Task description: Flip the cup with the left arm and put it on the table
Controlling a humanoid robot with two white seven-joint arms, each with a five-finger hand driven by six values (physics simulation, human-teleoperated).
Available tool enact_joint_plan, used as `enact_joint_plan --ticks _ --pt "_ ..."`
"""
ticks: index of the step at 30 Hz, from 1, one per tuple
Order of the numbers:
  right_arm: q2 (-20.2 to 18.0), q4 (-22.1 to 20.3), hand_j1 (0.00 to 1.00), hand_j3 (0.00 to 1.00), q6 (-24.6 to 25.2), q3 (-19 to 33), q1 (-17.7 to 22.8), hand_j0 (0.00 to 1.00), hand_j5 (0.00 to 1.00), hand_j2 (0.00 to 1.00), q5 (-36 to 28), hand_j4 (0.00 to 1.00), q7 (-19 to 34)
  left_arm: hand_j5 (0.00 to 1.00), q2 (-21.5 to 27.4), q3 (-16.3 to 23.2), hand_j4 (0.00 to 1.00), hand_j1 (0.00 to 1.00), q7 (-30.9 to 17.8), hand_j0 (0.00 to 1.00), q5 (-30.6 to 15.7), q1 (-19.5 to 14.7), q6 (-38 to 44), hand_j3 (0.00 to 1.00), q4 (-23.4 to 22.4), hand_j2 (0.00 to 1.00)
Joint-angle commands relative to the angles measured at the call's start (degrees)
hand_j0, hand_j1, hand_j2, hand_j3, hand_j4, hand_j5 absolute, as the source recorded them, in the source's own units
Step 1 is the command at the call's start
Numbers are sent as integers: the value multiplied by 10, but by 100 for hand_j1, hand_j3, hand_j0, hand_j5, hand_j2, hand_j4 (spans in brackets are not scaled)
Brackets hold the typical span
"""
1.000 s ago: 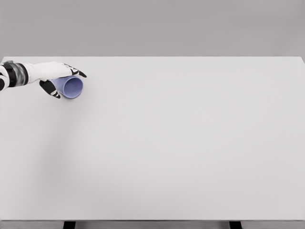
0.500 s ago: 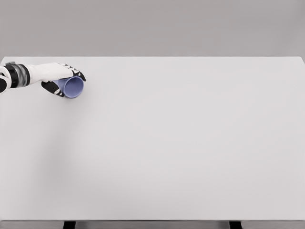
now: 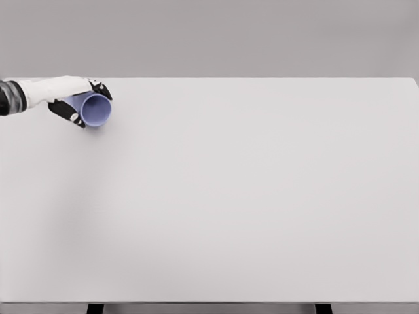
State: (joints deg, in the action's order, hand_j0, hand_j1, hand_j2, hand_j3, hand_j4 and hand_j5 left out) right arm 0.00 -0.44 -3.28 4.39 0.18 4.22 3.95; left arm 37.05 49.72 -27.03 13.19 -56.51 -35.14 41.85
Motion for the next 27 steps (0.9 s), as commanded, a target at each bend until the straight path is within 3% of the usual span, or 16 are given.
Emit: enact_joint_plan --ticks 1,2,5,7,16,20,22,27 --pt "0 0 100 100 -1 0 1 100 100 100 0 100 1 49 7 -1 49 49 -31 49 -86 0 1 49 1 49" --pt "0 0 100 100 0 0 0 100 100 100 0 100 1 49 7 -1 49 49 -73 49 -130 0 1 49 2 49" --pt "0 0 100 100 0 0 0 100 100 100 0 100 0 49 8 1 49 49 -80 49 -245 5 1 49 3 49" --pt "0 0 100 100 0 0 0 100 100 100 0 100 0 49 7 5 49 49 -80 49 -278 9 1 49 10 49" --pt "0 0 100 100 0 0 0 100 100 100 0 100 0 49 39 6 49 49 -80 49 -386 53 1 49 83 49" --pt "0 0 100 100 0 0 1 100 100 100 0 100 0 49 58 5 49 49 -80 49 -422 75 1 49 149 49" --pt "0 0 100 100 0 0 0 100 100 100 0 100 0 49 60 4 49 49 -80 49 -439 81 1 49 154 49" --pt "0 0 100 100 0 0 0 100 100 100 0 100 0 49 80 1 49 49 -80 49 -487 98 1 49 216 49"
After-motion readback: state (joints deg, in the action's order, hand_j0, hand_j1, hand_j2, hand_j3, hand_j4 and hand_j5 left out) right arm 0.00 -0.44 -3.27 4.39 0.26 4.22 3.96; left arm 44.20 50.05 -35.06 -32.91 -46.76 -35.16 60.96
